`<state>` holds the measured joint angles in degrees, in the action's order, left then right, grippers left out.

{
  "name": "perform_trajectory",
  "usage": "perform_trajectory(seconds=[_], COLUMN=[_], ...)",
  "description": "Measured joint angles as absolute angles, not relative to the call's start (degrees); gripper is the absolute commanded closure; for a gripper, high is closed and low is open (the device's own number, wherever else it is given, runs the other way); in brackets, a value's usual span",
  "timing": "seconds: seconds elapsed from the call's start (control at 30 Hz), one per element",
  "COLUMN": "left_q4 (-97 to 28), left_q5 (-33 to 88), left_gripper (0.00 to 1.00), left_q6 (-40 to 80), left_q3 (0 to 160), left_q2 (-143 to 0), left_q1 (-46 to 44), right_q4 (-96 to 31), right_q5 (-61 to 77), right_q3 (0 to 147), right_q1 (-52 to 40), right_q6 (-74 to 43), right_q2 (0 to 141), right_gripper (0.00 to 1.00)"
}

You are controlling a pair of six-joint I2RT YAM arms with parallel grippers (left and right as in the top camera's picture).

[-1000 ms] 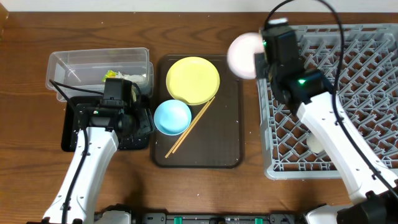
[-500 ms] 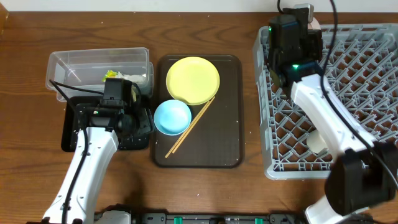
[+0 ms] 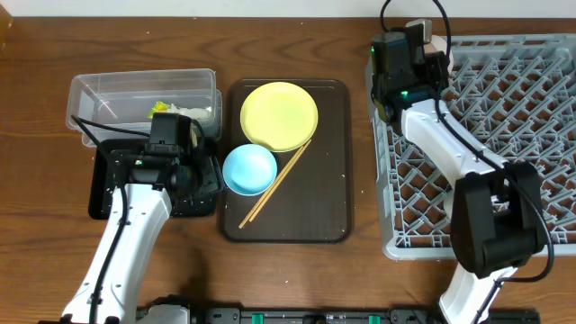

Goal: Sort waste into correct bins and load items into the dishwasher rack
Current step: 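Lift pink bowl with right gripper and place it upright in rack, then reach right gripper to yellow plate edge and grasp it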

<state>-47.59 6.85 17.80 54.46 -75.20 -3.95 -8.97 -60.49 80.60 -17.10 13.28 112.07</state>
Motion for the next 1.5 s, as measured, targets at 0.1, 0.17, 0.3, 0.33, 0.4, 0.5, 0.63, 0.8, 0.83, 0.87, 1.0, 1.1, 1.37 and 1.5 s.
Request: perform_trajectory(seconds=[0.1,0.17,0.3,0.33,0.4,0.5,0.63,0.8,0.83,0.87,1.0,1.1,1.37,1.5], left_q4=[-47.6,-47.6,-47.6,-47.6,-47.6,-47.6,-47.6,-47.6,-47.6,-47.6,-47.6,-47.6,-47.6,-47.6], left_q5=[6.9,6.9,6.9,6.9,6.9,6.9,6.9,6.9,6.9,6.9,6.9,6.9,6.9,6.9], left_gripper=[0.31,0.31,0.31,0.31,0.31,0.31,0.31,0.31,0.31,0.31,0.31,0.31,0.31,0.31], left_q6=[17.8,17.8,17.8,17.8,17.8,17.8,17.8,17.8,17.8,17.8,17.8,17.8,17.8,17.8], left_q3=[54.5,54.5,54.5,54.5,54.5,54.5,54.5,54.5,54.5,54.5,54.5,54.5,54.5,54.5], left_q2=[-75.2,-75.2,-75.2,-75.2,-75.2,-75.2,-75.2,-75.2,-75.2,-75.2,-75.2,-75.2,-75.2,-75.2], left_q1=[-3.9,-3.9,-3.9,-3.9,-3.9,-3.9,-3.9,-3.9,-3.9,-3.9,-3.9,-3.9,-3.9,-3.9], right_q4=[-9.7,-9.9,-11.4,-11.8,-12.6,-13.5,-16.4,-21.8,-22.7,-23.4,-25.7,-26.1,-26.2,-25.3], right_q5=[-60.9,-61.1,-61.5,-61.6,-61.5,-61.4,-61.0,-58.3,-57.6,-56.8,-52.5,-48.6,-34.4,-21.3], right_q3=[80.6,80.6,80.6,80.6,80.6,80.6,80.6,80.6,80.6,80.6,80.6,80.6,80.6,80.6], right_q1=[-17.3,-17.5,-18.6,-18.9,-19.9,-21.1,-22.4,-23.2,-23.2,-23.3,-23.3,-23.3,-23.3,-23.3], right_q6=[13.0,13.0,12.7,12.7,12.6,12.4,11.8,10.3,9.9,9.5,7.9,7.4,6.0,2.9], right_q2=[112.1,112.1,112.1,112.1,112.1,112.2,112.6,113.1,113.1,113.0,112.8,111.3,100.2,98.0], right_gripper=[0.99,0.99,0.99,0.99,0.98,0.87,0.57,0.45,0.44,0.43,0.39,0.38,0.40,0.40])
